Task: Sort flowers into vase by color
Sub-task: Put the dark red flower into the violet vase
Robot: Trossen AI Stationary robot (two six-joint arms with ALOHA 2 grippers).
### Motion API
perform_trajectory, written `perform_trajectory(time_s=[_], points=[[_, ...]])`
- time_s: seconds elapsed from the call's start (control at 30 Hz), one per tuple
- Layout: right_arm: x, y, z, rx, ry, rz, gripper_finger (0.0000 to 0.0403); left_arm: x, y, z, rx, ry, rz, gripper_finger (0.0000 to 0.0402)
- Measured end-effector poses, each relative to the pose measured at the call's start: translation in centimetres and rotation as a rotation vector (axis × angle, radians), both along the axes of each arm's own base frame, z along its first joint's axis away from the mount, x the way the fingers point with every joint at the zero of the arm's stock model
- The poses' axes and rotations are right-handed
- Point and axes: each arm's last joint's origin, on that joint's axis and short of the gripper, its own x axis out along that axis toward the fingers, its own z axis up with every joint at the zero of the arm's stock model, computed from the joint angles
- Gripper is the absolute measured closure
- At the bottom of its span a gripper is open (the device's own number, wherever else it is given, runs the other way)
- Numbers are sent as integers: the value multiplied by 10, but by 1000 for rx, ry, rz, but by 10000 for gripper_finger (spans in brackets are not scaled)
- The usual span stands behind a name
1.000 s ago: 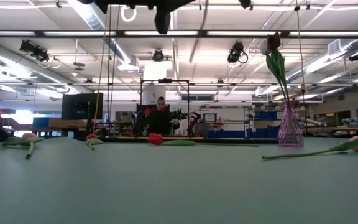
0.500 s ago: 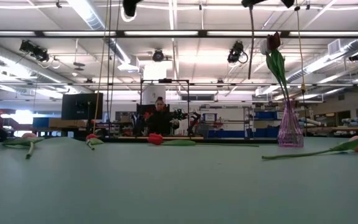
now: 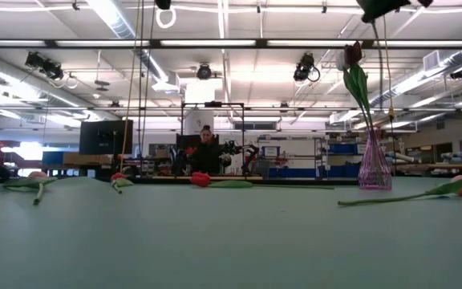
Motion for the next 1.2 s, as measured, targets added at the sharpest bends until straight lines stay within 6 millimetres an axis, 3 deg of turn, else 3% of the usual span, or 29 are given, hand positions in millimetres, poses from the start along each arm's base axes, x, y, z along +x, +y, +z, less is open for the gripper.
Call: perform_trajectory(time_s=[0.27,0.5,0.7,0.9,1.2], points=[[-31,-14,-4,-134,94,-201,387,0,0,1,2,-7,0,212],[-44,-27,-7,-201,10,-278,388,0,0,1,3,-7,2,212],[-34,-45,-13,-208,-36,-245,388,0,0,1,3,-7,3,212],[-22,-64,-29,-174,24,-238,389,0,0,1,3,-7,3,212],[-17,-75,-40,-185,-24,-210,389,0,0,1,3,-7,3,212]])
